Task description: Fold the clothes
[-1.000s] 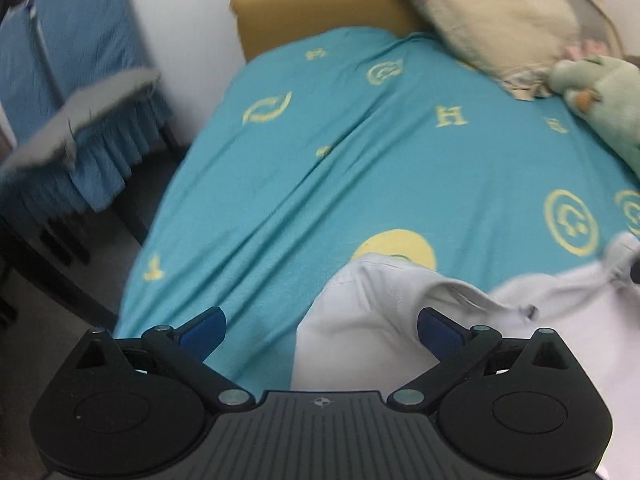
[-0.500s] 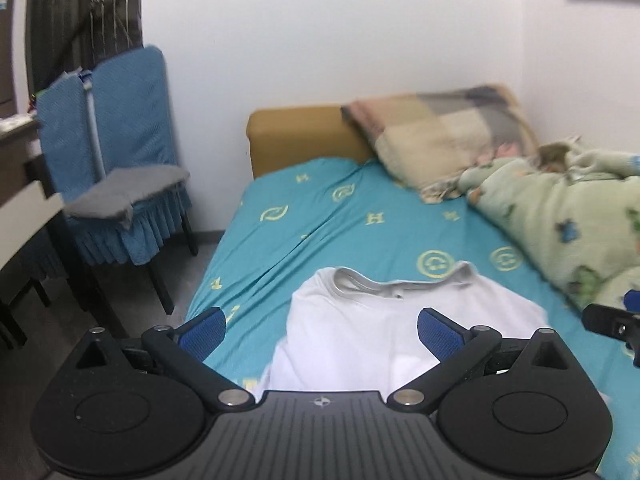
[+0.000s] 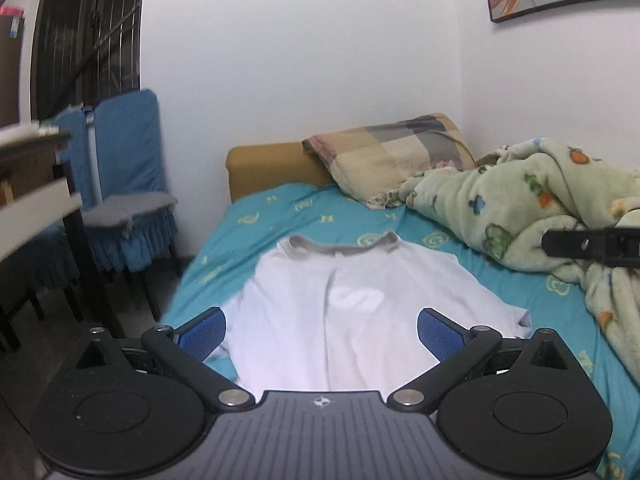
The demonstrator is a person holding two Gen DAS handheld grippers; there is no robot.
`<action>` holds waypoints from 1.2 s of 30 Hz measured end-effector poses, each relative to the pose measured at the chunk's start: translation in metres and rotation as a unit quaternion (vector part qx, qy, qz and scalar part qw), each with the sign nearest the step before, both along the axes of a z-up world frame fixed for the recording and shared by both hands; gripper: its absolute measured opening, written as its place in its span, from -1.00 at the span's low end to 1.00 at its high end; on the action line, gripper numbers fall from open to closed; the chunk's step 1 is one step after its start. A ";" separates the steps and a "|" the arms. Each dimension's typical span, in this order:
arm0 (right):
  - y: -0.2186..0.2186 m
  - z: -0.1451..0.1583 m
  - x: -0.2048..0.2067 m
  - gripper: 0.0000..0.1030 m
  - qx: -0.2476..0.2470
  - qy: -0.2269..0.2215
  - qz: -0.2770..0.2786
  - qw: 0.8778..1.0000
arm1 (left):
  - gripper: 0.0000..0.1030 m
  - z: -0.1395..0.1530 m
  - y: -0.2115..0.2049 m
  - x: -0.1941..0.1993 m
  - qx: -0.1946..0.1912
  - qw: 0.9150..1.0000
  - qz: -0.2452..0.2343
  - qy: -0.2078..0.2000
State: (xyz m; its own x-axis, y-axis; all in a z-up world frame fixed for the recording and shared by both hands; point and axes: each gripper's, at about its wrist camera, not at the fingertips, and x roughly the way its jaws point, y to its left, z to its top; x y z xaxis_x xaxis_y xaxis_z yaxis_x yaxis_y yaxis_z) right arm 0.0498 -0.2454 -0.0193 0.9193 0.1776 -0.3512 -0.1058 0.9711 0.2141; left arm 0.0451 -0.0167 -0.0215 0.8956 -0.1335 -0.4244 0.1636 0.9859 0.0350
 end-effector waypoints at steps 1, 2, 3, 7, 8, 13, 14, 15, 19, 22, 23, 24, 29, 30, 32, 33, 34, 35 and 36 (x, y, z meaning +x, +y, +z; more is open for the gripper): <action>-0.001 -0.002 -0.001 0.27 0.005 0.003 0.003 1.000 | 1.00 -0.002 0.002 -0.001 -0.010 1.000 0.002 0.007; -0.003 -0.003 0.000 0.28 0.007 0.004 0.001 1.000 | 0.99 -0.003 0.004 0.000 -0.017 1.000 0.006 0.011; -0.004 -0.003 0.001 0.34 0.008 0.002 -0.005 1.000 | 1.00 -0.004 0.007 0.002 -0.023 1.000 0.012 0.011; -0.008 -0.005 0.002 0.61 0.013 -0.003 -0.029 1.000 | 1.00 -0.009 0.016 0.011 -0.034 0.998 0.042 0.014; -0.009 -0.006 0.003 0.61 0.013 0.000 -0.032 0.999 | 1.00 -0.010 0.018 0.014 -0.033 0.998 0.050 0.022; -0.011 -0.018 0.007 0.61 0.024 0.030 -0.038 0.999 | 1.00 -0.022 0.034 0.036 -0.081 0.991 0.077 0.073; -0.010 -0.020 0.007 0.61 0.023 0.036 -0.040 0.998 | 1.00 -0.024 0.038 0.041 -0.094 0.989 0.083 0.082; -0.009 -0.022 0.007 0.61 0.023 0.042 -0.041 0.998 | 1.00 -0.026 0.045 0.047 -0.106 0.986 0.091 0.091; -0.009 -0.029 0.011 0.61 0.038 0.062 -0.037 0.997 | 0.99 -0.033 0.080 0.079 -0.157 0.970 0.139 0.120; -0.012 -0.037 0.019 0.61 0.061 0.082 -0.036 0.994 | 0.99 -0.041 0.121 0.106 -0.222 0.947 0.190 0.135; -0.013 -0.040 0.023 0.61 0.068 0.089 -0.036 0.993 | 0.99 -0.045 0.135 0.114 -0.245 0.937 0.205 0.140; -0.013 -0.044 0.027 0.61 0.073 0.094 -0.036 0.992 | 0.96 -0.050 0.147 0.123 -0.266 0.928 0.218 0.144; -0.011 -0.062 0.056 0.61 0.089 0.121 -0.045 0.988 | 0.72 -0.083 0.187 0.166 -0.333 0.894 0.257 0.155; -0.011 -0.066 0.061 0.61 0.090 0.125 -0.047 0.987 | 0.60 -0.091 0.191 0.175 -0.338 0.890 0.261 0.158; -0.010 -0.073 0.073 0.61 0.091 0.134 -0.052 0.985 | 0.52 -0.105 0.198 0.191 -0.338 0.888 0.266 0.163; -0.010 -0.077 0.079 0.61 0.091 0.139 -0.054 0.985 | 0.52 -0.110 0.199 0.199 -0.332 0.890 0.266 0.164; -0.009 -0.081 0.084 0.61 0.091 0.144 -0.055 0.984 | 0.51 -0.116 0.199 0.206 -0.322 0.893 0.267 0.166; -0.009 -0.083 0.088 0.61 0.094 0.149 -0.056 0.983 | 0.49 -0.119 0.196 0.213 -0.305 0.899 0.267 0.167; -0.009 -0.086 0.092 0.61 0.097 0.154 -0.057 0.982 | 0.41 -0.121 0.192 0.219 -0.285 0.906 0.266 0.167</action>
State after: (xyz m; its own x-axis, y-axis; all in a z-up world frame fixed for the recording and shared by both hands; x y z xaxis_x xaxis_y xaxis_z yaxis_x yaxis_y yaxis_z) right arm 0.1420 -0.2548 -0.1054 0.7932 0.1709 -0.5845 0.0997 0.9104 0.4015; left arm 0.2639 0.1755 -0.1430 0.7320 -0.0043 -0.6813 -0.4320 0.7703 -0.4690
